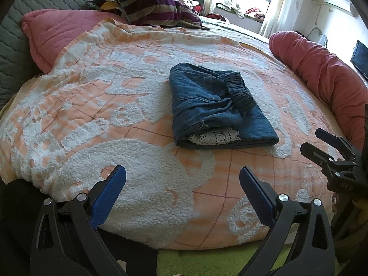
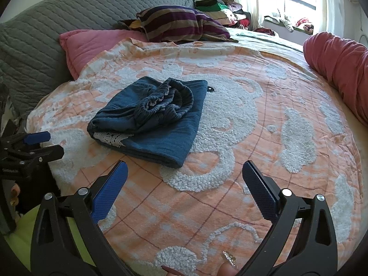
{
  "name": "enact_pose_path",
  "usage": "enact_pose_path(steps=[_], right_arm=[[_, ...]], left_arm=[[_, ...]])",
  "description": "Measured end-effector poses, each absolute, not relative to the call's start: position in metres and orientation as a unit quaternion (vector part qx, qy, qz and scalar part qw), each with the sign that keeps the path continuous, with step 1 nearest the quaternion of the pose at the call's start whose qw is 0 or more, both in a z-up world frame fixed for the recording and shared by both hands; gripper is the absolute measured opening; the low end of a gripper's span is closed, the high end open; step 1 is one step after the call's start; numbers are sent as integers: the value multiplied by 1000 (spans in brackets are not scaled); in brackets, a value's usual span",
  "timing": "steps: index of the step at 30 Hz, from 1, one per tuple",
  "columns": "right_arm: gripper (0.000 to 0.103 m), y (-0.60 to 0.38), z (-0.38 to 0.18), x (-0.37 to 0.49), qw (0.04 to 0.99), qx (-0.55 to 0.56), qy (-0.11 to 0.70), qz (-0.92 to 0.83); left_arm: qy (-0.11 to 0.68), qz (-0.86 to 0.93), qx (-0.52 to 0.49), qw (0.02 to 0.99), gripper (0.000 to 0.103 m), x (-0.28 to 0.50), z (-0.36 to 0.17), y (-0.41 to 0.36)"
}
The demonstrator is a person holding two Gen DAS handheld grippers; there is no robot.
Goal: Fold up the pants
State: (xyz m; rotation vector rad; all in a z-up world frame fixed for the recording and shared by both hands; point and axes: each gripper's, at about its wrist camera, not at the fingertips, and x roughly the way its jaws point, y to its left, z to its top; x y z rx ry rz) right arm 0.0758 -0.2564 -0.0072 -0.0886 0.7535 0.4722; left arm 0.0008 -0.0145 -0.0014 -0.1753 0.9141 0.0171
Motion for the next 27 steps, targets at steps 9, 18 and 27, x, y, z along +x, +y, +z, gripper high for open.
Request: enact_pose_path(steps=[9, 18, 27], right_arm=[[94, -257, -7, 76, 902, -43, 364, 226], [94, -259, -8, 78, 902, -43, 365, 227], [94, -258, -7, 78, 902, -43, 365, 225]], left_arm=[[441, 9, -85, 894, 98, 1, -2, -15], [441, 13, -84, 893, 98, 0, -1, -16], [441, 14, -78, 894, 98, 0, -1, -16]])
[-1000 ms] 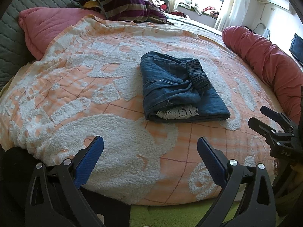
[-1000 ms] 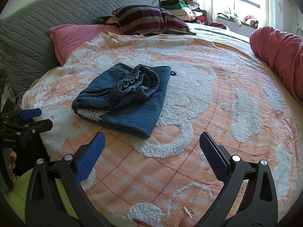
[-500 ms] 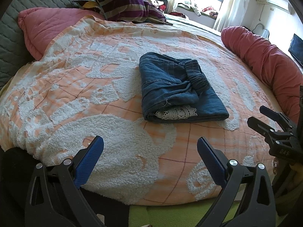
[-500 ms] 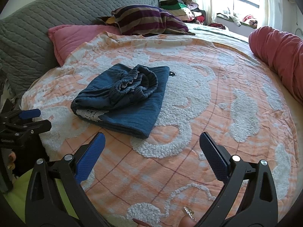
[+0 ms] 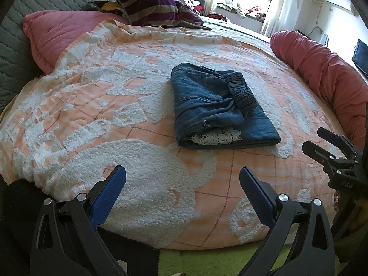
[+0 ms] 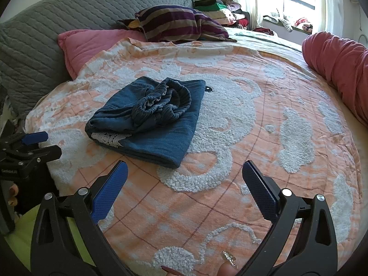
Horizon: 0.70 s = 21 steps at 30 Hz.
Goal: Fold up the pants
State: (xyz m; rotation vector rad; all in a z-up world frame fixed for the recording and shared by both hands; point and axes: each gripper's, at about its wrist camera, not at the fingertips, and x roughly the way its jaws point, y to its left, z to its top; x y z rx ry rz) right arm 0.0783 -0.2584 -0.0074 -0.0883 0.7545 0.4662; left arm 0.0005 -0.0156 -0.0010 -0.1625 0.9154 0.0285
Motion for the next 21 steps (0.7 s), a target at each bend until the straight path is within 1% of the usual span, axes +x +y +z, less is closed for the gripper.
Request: enact_pose_path(steps=[21], right_arm=[[94, -262, -10, 83, 904, -46, 366, 216]], left_arm=[[444, 23, -73, 893, 98, 1, -3, -14]])
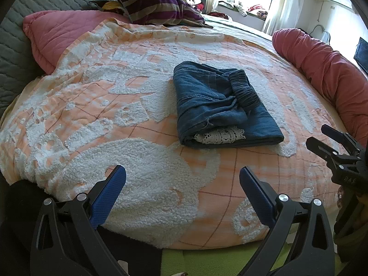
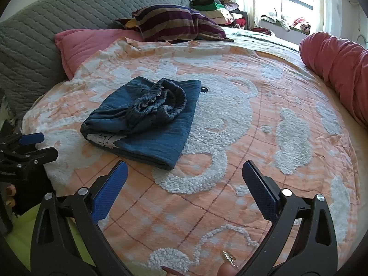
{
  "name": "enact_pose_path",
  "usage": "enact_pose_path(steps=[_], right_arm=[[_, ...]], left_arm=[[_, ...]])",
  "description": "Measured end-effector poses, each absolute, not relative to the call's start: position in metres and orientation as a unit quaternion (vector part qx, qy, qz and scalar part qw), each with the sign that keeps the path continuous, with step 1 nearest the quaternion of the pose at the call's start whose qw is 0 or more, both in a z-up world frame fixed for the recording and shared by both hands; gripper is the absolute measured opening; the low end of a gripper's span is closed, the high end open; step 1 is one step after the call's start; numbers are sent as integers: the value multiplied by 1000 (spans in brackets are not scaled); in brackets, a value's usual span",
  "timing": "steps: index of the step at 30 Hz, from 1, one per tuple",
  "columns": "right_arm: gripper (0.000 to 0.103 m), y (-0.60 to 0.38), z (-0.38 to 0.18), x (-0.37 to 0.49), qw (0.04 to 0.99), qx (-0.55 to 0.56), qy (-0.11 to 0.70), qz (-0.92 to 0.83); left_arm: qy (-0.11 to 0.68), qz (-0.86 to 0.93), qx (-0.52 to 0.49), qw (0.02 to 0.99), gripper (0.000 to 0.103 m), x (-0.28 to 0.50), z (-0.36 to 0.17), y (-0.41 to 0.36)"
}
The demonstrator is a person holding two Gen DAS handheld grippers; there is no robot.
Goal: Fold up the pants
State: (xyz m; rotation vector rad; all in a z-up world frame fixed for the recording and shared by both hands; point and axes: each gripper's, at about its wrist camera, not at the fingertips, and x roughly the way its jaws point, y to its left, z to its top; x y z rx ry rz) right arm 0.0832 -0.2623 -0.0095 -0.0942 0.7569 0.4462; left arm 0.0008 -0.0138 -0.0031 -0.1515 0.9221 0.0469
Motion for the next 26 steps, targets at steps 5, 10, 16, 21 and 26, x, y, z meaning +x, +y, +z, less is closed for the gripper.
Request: enact_pose_path(steps=[5, 10, 16, 21, 26], right_arm=[[94, -265, -10, 84, 904, -45, 368, 213], [94, -267, -10, 85, 905, -46, 368, 210], [94, -271, -14, 89, 907, -46, 370, 195], [94, -293, -22, 105, 912, -37, 378, 156], [94, -351, -32, 145, 914, -7, 396, 84]], left_arm=[[446, 25, -72, 892, 98, 1, -5, -13], [450, 28, -63, 890, 98, 2, -6, -15], [441, 40, -83, 893, 98, 3, -2, -6], [452, 36, -103, 886, 98, 22, -10, 9], [471, 96, -91, 872, 98, 63, -27, 62]])
